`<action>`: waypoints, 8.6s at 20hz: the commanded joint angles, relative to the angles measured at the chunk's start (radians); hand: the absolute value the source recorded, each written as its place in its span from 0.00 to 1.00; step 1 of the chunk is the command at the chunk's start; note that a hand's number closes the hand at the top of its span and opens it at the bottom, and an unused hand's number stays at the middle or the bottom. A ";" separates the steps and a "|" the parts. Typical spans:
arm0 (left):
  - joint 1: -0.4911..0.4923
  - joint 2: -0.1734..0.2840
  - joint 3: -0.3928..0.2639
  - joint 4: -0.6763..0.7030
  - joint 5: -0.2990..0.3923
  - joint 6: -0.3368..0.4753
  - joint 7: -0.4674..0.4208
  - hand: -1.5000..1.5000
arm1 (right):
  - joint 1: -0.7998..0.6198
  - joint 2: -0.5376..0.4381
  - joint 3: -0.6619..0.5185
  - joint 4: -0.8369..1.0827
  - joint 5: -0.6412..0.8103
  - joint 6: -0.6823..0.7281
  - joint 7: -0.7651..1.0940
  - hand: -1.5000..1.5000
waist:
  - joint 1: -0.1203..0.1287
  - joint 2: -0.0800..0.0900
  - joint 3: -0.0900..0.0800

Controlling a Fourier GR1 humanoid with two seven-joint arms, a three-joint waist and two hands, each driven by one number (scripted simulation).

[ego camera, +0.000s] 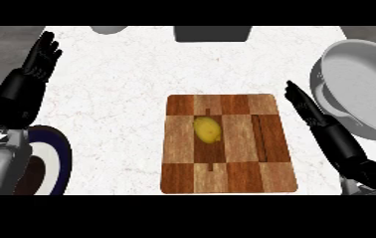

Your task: Pick the lemon from the cutting board and place it in the pot

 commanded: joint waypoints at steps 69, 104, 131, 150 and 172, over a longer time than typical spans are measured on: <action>0.236 -0.402 -0.026 0.045 -0.104 0.046 -0.230 0.50 | -0.224 0.416 0.086 0.542 1.152 -0.067 -0.179 0.00 | 0.011 -0.002 0.000; 0.343 -0.436 -0.070 -0.067 -0.159 0.061 -0.206 0.50 | -0.097 0.345 0.035 -0.142 1.350 -0.024 0.255 1.00 | -0.001 -0.009 -0.001; 0.321 -0.436 -0.038 -0.069 -0.137 0.031 -0.190 0.50 | -0.331 0.033 -0.585 0.361 1.176 -0.131 0.103 1.00 | 0.020 -0.001 0.000; 0.263 -0.430 -0.036 -0.040 -0.141 0.012 -0.174 0.50 | -0.580 -0.195 -0.640 1.313 1.225 -0.236 -0.098 1.00 | 0.049 0.011 0.003; 0.234 -0.429 -0.019 -0.013 -0.143 0.014 -0.190 0.50 | -0.639 -0.299 -1.141 1.499 0.657 0.000 -0.492 0.00 | 0.047 0.018 0.006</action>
